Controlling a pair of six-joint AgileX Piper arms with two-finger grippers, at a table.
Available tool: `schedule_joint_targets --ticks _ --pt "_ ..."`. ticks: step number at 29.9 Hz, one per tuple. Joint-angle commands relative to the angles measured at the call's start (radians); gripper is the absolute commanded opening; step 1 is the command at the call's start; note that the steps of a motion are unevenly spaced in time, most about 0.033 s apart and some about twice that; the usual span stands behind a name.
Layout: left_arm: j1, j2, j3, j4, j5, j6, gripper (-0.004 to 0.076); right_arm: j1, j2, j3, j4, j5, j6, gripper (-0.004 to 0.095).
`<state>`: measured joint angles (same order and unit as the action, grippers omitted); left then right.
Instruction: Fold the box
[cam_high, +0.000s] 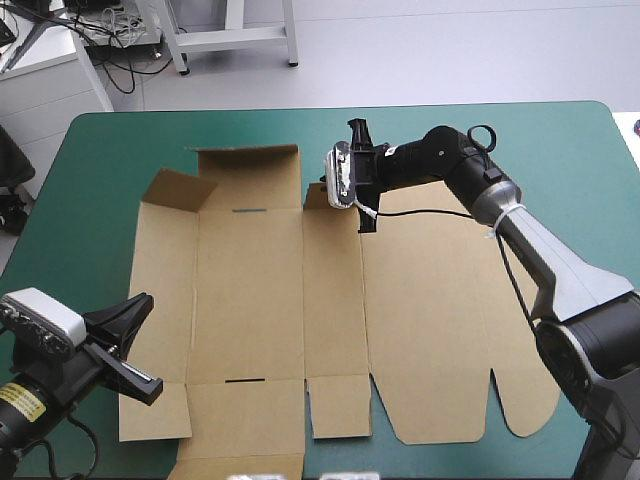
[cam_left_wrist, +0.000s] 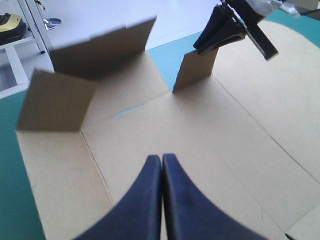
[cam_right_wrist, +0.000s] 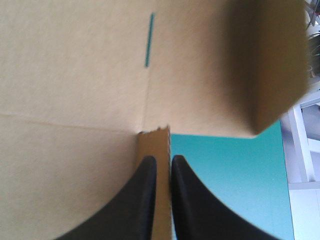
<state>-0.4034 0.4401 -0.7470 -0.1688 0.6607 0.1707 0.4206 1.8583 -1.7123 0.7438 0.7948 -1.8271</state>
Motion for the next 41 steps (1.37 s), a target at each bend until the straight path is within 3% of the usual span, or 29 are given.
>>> schedule_joint_targets --ticks 1,5,8,11,13,16,17,19,22,26,31,37,41 --pt "-0.002 0.007 -0.035 -0.008 -0.088 -0.002 -0.001 0.001 -0.05 -0.034 0.045 -0.043 0.004 0.033" --pt "-0.002 0.007 -0.035 -0.008 -0.092 -0.002 -0.001 0.001 -0.05 -0.034 0.042 -0.099 0.077 0.0624" --pt "-0.002 0.007 -0.035 -0.008 -0.096 -0.002 -0.001 0.001 -0.05 -0.034 0.042 -0.115 0.111 0.0681" --pt "-0.002 0.007 -0.035 -0.008 -0.096 -0.002 -0.001 0.001 -0.06 -0.034 0.042 -0.115 0.238 0.0635" --pt "-0.002 0.007 -0.035 -0.008 -0.096 -0.002 -0.001 0.001 -0.074 -0.034 0.034 -0.118 0.388 0.0538" --pt "-0.002 0.007 -0.035 -0.008 -0.096 -0.002 -0.001 -0.006 -0.101 -0.034 -0.032 -0.134 0.592 0.0286" --pt "-0.002 0.007 -0.035 -0.008 -0.096 -0.002 -0.001 -0.011 -0.113 -0.034 -0.069 -0.139 0.633 0.0144" --pt "-0.002 0.007 -0.035 -0.012 -0.096 -0.002 -0.001 -0.02 -0.128 -0.034 -0.117 -0.139 0.694 -0.002" --pt "-0.002 0.007 -0.035 -0.014 -0.099 -0.002 -0.001 -0.05 -0.155 -0.034 -0.149 -0.139 0.81 -0.001" --pt "-0.002 0.007 -0.035 -0.016 -0.105 -0.002 -0.001 -0.125 -0.184 -0.034 -0.208 -0.131 1.096 -0.0019" --pt "-0.002 0.007 -0.035 -0.016 -0.105 -0.002 -0.001 -0.248 -0.205 -0.034 -0.276 0.008 1.391 -0.0019" --pt "-0.002 0.011 -0.035 -0.016 -0.106 -0.021 -0.001 -0.378 -0.209 -0.034 -0.281 0.28 1.432 -0.0016" --pt "-0.002 0.042 -0.035 -0.016 -0.125 -0.064 -0.001 -0.404 -0.224 -0.03 -0.367 0.357 1.472 -0.0013"
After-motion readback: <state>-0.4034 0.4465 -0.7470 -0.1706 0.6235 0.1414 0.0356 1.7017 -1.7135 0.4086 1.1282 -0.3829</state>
